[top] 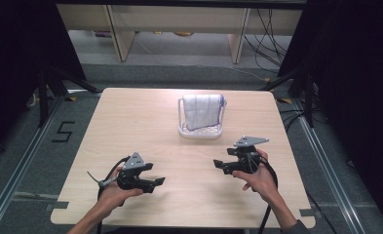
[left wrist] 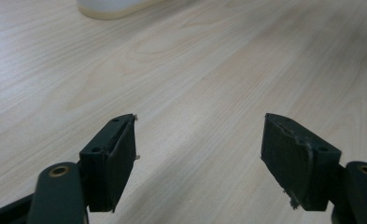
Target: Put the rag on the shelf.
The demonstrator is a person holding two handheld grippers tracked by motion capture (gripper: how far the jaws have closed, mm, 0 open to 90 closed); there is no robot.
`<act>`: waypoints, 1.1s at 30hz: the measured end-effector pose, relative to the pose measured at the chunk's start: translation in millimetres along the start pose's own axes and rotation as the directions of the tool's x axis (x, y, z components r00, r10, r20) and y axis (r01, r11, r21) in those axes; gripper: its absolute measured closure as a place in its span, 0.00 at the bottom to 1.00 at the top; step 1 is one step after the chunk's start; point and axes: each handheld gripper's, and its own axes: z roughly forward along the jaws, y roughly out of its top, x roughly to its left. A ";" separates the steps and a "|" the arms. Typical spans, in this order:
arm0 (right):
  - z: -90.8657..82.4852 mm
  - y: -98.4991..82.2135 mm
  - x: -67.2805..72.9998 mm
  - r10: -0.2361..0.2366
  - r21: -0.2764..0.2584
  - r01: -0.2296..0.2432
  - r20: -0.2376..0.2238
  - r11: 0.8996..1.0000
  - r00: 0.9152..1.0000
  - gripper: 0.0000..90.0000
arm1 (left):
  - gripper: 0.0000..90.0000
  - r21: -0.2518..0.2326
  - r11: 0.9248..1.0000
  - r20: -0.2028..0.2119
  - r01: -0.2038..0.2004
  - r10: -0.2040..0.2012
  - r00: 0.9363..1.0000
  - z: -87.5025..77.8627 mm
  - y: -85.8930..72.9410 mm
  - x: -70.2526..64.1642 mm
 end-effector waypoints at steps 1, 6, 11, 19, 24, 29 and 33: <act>-0.8 -2.3 1.7 0.008 0.005 -0.008 0.000 1.000 1.000 0.28 | 0.29 0.001 1.000 0.007 -0.010 0.010 1.000 -0.2 -0.5 -0.9; -1.2 -15.2 7.1 0.024 0.012 -0.024 -0.004 1.000 1.000 0.27 | 0.28 0.012 1.000 0.003 -0.024 0.024 1.000 -2.2 -5.3 -5.4; -0.3 -26.5 11.9 0.012 0.013 -0.012 -0.036 1.000 0.999 0.27 | 0.28 0.030 0.999 0.012 -0.032 0.032 0.999 -2.1 -11.8 -5.4; 0.6 -39.1 19.9 -0.001 0.041 0.002 -0.028 0.999 1.000 0.24 | 0.28 0.008 1.000 0.019 0.022 -0.022 1.000 -5.5 -17.9 -7.9; -1.1 -46.6 25.7 0.016 0.055 -0.014 -0.037 0.998 0.999 0.23 | 0.27 0.008 1.000 0.014 0.025 -0.025 1.000 -6.1 -22.5 -11.0; -3.4 -57.1 29.1 0.010 0.059 -0.009 -0.013 0.998 1.000 0.23 | 0.27 0.019 1.000 0.005 0.003 -0.003 1.000 -9.1 -27.9 -16.9; -5.9 -65.9 36.5 0.007 0.085 -0.007 -0.001 0.996 1.000 0.22 | 0.27 0.021 1.000 0.005 -0.005 0.005 1.000 -11.6 -33.8 -23.0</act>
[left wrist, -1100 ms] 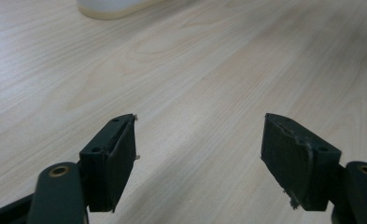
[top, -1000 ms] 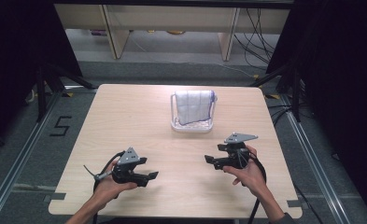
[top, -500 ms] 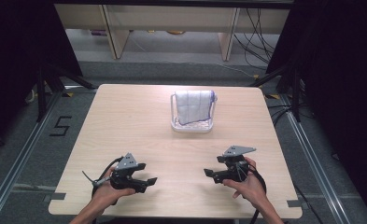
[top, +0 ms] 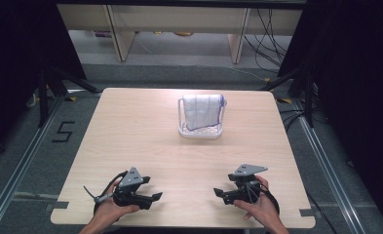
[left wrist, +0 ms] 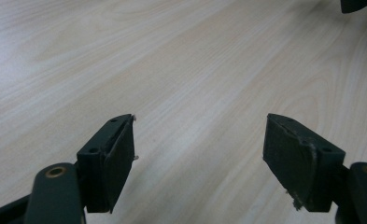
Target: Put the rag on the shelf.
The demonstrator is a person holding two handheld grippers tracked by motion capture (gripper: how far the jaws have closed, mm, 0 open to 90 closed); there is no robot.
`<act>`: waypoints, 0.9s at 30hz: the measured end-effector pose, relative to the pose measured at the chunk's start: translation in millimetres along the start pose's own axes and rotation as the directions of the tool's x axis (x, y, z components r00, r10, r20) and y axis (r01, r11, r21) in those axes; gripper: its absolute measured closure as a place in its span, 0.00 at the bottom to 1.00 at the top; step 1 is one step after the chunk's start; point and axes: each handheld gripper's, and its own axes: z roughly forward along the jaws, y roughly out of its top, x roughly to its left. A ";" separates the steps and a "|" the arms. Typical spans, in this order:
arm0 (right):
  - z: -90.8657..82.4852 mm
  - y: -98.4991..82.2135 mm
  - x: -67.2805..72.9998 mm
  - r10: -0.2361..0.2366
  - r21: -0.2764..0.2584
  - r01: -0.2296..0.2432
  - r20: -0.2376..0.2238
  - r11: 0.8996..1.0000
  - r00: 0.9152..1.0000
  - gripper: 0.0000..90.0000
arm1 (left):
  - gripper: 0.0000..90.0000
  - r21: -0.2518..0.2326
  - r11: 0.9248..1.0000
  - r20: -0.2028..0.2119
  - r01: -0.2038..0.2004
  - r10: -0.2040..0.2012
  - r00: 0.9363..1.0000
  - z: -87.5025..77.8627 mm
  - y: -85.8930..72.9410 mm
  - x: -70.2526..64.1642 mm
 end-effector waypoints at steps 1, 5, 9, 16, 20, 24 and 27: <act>-0.6 -2.3 2.3 -0.008 0.004 0.008 -0.001 1.000 1.000 0.22 | 0.27 0.018 1.000 -0.009 -0.017 0.017 1.000 -1.7 -0.8 -0.3; -1.9 -7.8 8.0 -0.030 0.010 0.030 -0.003 0.999 1.000 0.20 | 0.27 -0.010 1.000 0.001 0.001 -0.001 1.000 -3.4 -2.8 -6.6; -2.4 -9.8 12.4 -0.054 0.029 0.054 -0.003 0.998 0.999 0.20 | 0.27 -0.005 1.000 -0.012 -0.013 0.013 1.000 -5.1 -3.7 -8.0; -2.2 -9.4 11.0 -0.053 0.022 0.053 0.006 0.998 0.999 0.20 | 0.27 0.000 1.000 -0.013 -0.014 0.014 1.000 -5.6 -3.7 -5.0; -1.8 -9.3 11.3 -0.061 0.022 0.061 0.007 0.998 0.998 0.20 | 0.27 0.007 1.000 -0.006 -0.016 0.016 1.000 -5.4 -3.8 -5.0; -1.8 -9.0 11.0 -0.060 0.018 0.060 0.010 0.998 0.998 0.20 | 0.27 0.022 0.999 -0.008 -0.031 0.031 0.999 -6.2 -4.0 -3.4; -1.8 -8.9 11.1 -0.060 0.019 0.059 0.008 0.998 0.998 0.20 | 0.27 0.019 0.999 -0.010 -0.029 0.029 1.000 -6.2 -4.1 -2.8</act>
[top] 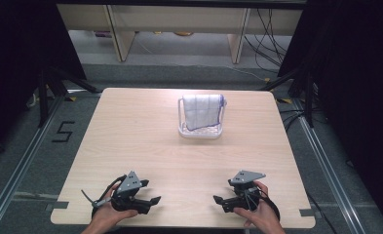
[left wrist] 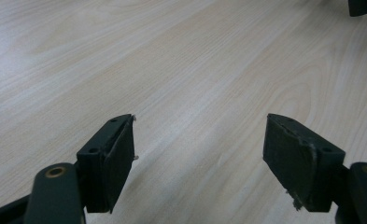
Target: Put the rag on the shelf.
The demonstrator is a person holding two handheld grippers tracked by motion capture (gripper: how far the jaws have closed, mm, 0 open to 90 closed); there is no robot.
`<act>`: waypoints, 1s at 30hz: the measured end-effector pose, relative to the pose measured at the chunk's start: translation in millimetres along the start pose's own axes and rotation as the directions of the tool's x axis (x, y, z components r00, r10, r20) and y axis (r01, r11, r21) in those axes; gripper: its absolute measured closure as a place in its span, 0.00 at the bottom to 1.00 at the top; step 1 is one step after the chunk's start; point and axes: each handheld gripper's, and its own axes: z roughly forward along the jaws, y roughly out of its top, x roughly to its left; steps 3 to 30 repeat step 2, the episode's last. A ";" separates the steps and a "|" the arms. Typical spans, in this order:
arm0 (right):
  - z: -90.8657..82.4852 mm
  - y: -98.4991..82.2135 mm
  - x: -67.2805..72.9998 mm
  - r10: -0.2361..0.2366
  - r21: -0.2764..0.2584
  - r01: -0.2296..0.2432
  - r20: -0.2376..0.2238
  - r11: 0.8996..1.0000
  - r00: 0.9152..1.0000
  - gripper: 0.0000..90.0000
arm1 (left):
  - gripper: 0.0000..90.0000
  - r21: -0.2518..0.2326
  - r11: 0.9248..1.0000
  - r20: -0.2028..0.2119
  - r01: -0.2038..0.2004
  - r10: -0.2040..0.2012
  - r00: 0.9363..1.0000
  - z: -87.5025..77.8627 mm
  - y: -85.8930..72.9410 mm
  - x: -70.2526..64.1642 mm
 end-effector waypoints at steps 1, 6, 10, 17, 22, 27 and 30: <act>0.1 0.0 0.0 0.000 0.000 0.000 -0.001 1.000 1.000 0.20 | 0.27 -0.016 1.000 0.003 0.020 -0.020 1.000 0.8 -0.1 -1.0; 0.1 0.1 0.0 0.000 0.001 0.000 0.000 1.000 1.000 0.20 | 0.27 -0.016 1.000 0.002 0.019 -0.019 1.000 0.6 -0.1 -0.8; 0.1 0.1 0.0 0.000 0.001 0.000 0.000 1.000 1.000 0.20 | 0.27 -0.016 1.000 0.002 0.019 -0.019 1.000 0.6 -0.1 -0.8; 0.1 0.1 0.0 0.000 0.001 0.000 0.000 1.000 1.000 0.20 | 0.27 -0.016 1.000 0.002 0.019 -0.019 1.000 0.6 -0.1 -0.8; 0.1 0.1 0.0 0.000 0.001 0.000 0.000 1.000 1.000 0.20 | 0.27 -0.016 1.000 0.002 0.019 -0.019 1.000 0.6 -0.1 -0.8; 0.1 0.1 0.0 0.000 0.001 0.000 0.000 1.000 1.000 0.20 | 0.27 -0.016 1.000 0.002 0.019 -0.019 1.000 0.6 -0.1 -0.8; 0.1 0.1 0.0 0.000 0.001 0.000 0.000 1.000 1.000 0.20 | 0.27 -0.016 1.000 0.002 0.019 -0.019 1.000 0.6 -0.1 -0.8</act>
